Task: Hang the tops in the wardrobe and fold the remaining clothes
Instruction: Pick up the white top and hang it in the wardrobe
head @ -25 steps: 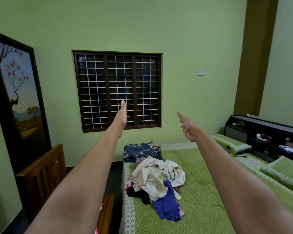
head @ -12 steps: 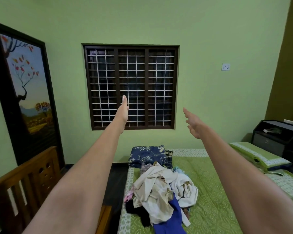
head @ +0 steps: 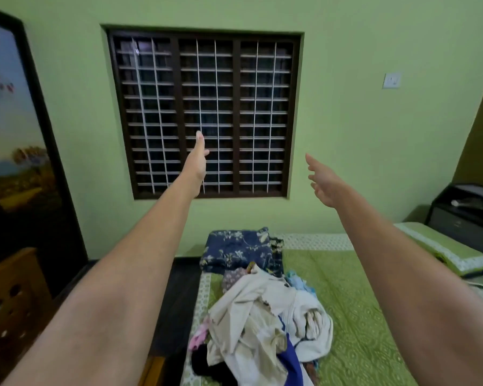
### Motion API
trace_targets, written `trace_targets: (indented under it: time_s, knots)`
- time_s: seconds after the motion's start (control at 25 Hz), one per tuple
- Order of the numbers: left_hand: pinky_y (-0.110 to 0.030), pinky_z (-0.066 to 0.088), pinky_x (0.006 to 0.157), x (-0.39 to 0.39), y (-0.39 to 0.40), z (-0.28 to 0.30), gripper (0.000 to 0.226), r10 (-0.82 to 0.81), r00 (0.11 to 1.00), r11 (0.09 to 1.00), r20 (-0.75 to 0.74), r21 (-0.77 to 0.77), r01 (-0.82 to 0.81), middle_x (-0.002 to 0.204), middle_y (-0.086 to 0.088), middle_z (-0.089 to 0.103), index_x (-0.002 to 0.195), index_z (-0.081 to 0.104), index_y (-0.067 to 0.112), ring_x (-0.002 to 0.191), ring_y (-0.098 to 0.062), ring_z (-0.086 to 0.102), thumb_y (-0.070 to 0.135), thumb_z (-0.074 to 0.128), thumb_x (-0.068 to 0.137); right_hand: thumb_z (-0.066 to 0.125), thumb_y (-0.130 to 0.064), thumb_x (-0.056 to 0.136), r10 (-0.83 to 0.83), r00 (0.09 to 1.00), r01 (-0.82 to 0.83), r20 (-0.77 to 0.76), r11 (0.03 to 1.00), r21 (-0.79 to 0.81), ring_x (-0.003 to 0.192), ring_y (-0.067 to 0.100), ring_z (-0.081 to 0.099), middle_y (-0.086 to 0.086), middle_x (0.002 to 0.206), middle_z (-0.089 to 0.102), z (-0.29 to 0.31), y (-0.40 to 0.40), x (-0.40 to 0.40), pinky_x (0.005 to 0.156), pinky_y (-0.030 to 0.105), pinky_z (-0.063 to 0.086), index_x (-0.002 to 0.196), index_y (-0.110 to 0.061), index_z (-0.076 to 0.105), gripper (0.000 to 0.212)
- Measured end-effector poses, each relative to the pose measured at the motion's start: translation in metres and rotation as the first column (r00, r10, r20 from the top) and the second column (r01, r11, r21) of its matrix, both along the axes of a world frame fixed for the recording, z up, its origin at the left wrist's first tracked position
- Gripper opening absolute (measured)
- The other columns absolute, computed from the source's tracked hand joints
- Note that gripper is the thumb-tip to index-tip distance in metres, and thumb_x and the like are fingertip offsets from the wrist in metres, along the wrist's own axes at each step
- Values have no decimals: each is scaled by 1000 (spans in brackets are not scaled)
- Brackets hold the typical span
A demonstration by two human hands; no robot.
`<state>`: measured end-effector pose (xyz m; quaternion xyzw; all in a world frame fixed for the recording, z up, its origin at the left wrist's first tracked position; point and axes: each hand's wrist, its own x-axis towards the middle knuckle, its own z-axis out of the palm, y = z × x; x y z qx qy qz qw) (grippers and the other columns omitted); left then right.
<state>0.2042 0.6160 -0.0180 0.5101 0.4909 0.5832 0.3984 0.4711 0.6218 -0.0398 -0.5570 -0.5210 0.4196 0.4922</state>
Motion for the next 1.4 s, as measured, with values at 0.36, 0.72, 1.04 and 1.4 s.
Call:
trace_targets:
  time_s: [0.36,0.72,1.04,1.4]
  knots:
    - [-42,17,115,16,139,-203,69,-7,999,902,-36,-431,-9,156,-5,26,152,18,17,144,-24,22,59,15,97,39,-58,94,-53,997,68,48,915,-399,142,30,25,11,156,23,-214,129,24,116,46,19,149,-12,25,73]
    - [-40,25,115,59,194,-448,73,-20,1000,620,1,-784,13,157,-4,23,150,24,17,141,-24,28,64,22,95,46,-52,94,-33,999,54,43,641,-766,105,30,54,13,130,51,-450,180,38,96,42,36,140,-8,41,64]
    - [-38,48,92,64,234,-581,78,115,988,524,108,-851,32,155,-11,22,152,11,16,130,-32,42,14,61,92,64,-9,89,-439,846,1,-303,569,-822,77,24,65,25,130,51,-578,234,21,54,23,56,120,8,50,38]
    - [-27,57,75,66,240,-560,17,-408,913,336,33,-924,184,84,-10,62,104,58,4,75,-15,62,6,65,88,70,-19,82,-501,855,212,-135,574,-791,39,10,42,2,47,51,-551,276,26,42,22,35,88,-15,46,25]
